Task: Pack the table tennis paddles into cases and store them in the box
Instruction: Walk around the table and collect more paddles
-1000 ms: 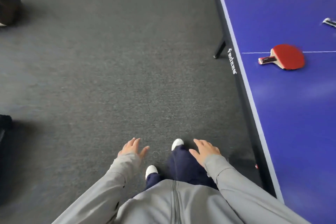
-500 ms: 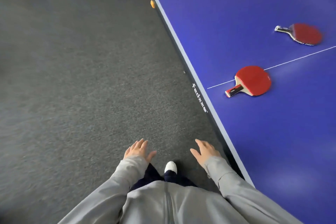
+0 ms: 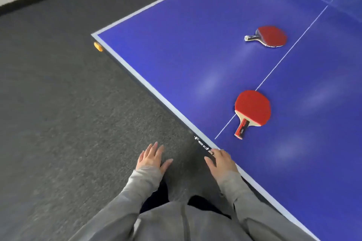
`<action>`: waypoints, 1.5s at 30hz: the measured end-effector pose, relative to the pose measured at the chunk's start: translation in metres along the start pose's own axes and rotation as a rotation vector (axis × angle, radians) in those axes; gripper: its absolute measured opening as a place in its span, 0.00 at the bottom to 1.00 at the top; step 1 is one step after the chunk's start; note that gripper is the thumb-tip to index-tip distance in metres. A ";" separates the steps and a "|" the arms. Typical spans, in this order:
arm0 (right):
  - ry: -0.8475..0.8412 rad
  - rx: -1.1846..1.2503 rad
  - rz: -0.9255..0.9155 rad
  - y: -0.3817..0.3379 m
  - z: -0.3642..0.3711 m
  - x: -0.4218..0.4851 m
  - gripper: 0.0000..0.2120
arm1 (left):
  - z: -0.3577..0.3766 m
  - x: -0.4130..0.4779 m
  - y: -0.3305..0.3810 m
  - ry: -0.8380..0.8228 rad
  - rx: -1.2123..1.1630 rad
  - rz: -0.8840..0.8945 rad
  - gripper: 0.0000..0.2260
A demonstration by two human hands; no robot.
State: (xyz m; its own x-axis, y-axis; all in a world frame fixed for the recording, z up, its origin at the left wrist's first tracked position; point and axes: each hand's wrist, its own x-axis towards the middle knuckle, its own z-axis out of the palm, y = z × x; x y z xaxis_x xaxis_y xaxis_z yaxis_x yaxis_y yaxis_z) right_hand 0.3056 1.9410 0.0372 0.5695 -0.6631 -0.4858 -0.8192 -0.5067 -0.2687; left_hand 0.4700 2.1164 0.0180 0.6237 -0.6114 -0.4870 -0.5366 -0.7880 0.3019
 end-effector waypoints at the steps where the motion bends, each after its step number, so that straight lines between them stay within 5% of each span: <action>1: 0.029 0.052 0.062 -0.003 -0.003 0.004 0.20 | -0.011 0.014 -0.003 -0.004 0.023 0.033 0.31; 7: 0.315 0.442 0.448 0.001 -0.022 0.026 0.20 | -0.070 0.079 0.000 -0.057 0.144 0.187 0.30; 13: 0.474 0.541 0.739 0.020 -0.040 0.066 0.26 | -0.085 0.121 0.024 -0.135 0.178 0.272 0.30; 20: 0.437 0.560 0.830 0.035 -0.042 0.115 0.30 | -0.089 0.170 0.048 -0.112 0.193 0.292 0.30; 32: 0.674 0.928 0.934 0.026 -0.068 0.162 0.15 | -0.128 0.263 0.126 -0.168 0.107 0.418 0.24; 45: 0.947 1.095 1.073 0.037 -0.160 0.275 0.13 | -0.170 0.497 0.363 0.000 0.031 0.561 0.27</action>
State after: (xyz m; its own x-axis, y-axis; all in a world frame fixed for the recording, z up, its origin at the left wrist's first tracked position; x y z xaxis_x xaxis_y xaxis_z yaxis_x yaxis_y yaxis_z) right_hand 0.4426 1.6514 0.0266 -0.6635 -0.6786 -0.3151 -0.2632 0.6059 -0.7507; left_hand 0.6820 1.5135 0.0250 0.2382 -0.9361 -0.2589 -0.8023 -0.3399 0.4906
